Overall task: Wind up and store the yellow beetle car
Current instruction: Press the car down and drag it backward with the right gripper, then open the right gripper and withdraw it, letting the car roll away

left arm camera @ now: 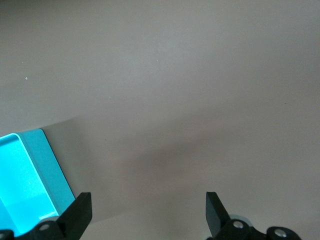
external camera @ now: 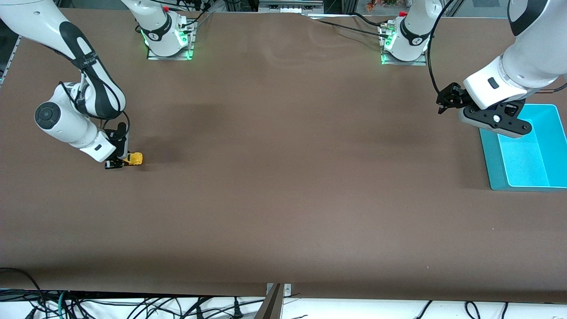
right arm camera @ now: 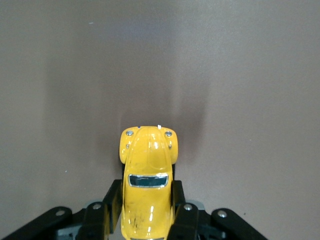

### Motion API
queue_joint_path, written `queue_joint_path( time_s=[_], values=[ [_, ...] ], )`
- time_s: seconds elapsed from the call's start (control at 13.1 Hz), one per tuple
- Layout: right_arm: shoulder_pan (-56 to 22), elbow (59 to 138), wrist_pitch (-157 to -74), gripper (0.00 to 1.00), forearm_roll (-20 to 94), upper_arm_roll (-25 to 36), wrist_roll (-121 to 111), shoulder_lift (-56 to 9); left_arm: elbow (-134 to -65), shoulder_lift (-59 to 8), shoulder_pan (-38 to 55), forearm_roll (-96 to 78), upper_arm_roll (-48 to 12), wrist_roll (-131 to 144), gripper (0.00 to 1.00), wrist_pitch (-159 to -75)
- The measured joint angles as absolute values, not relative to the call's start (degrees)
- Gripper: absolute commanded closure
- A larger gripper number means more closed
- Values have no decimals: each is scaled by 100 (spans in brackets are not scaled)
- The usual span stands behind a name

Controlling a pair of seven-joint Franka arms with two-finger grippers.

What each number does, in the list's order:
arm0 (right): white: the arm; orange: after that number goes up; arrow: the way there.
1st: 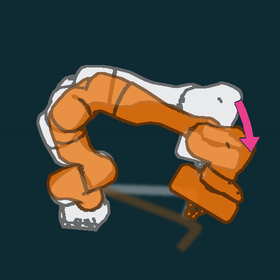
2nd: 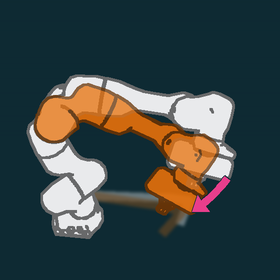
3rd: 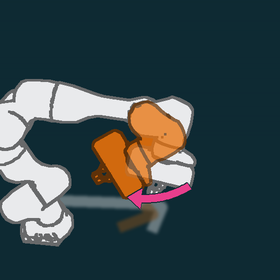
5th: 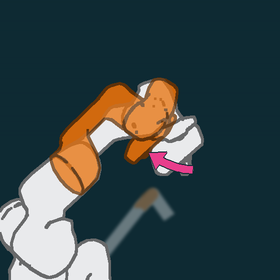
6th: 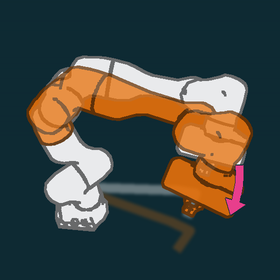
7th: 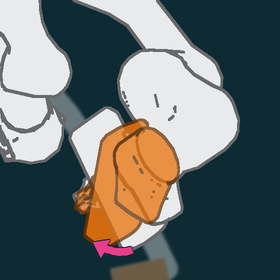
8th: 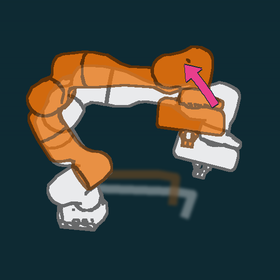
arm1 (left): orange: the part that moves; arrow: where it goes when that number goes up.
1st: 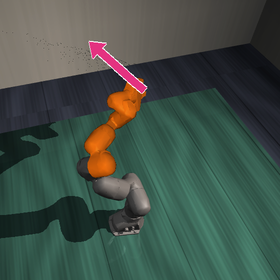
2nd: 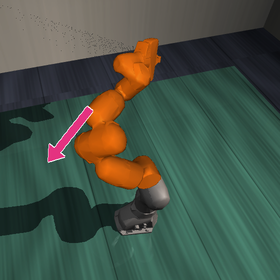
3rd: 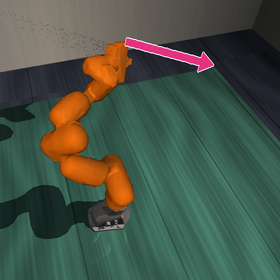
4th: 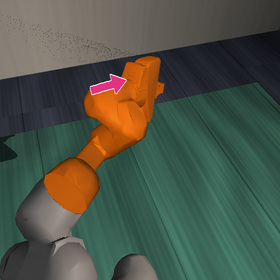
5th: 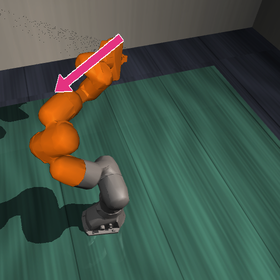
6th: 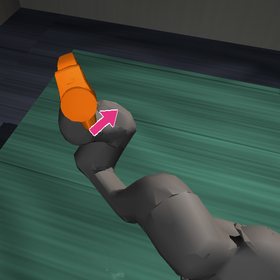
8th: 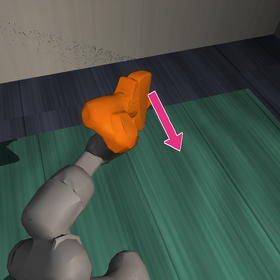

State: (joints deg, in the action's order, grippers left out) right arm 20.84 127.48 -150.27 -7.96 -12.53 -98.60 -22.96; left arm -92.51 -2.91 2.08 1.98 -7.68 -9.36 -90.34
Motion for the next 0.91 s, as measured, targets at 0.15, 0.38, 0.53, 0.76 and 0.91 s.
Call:
queue_joint_path(
  time_s=[0.15, 0.38, 0.53, 0.76, 0.91],
  values=[
    [2084, 12746, -15027, 42, -797, -1254, -9860, -2295, -9251, -291, 208, 198, -769, -936, 0, -9033],
    [2083, 12726, -15025, 0, -805, -1258, -9860, -2321, -9250, -291, 208, 198, -773, -936, 0, -9031],
    [2083, 12580, -14887, 0, -807, -1306, -9860, -2336, -9250, -291, 208, 198, -773, -936, 0, -9031],
    [2078, 12019, -14164, 0, -807, -1510, -9860, -2314, -9249, -291, 208, 198, -771, -936, 0, -9030],
    [2074, 11629, -13834, 0, -694, -1572, -9852, -2200, -9248, -291, 208, 198, -769, -936, 0, -9030]
  ],
)
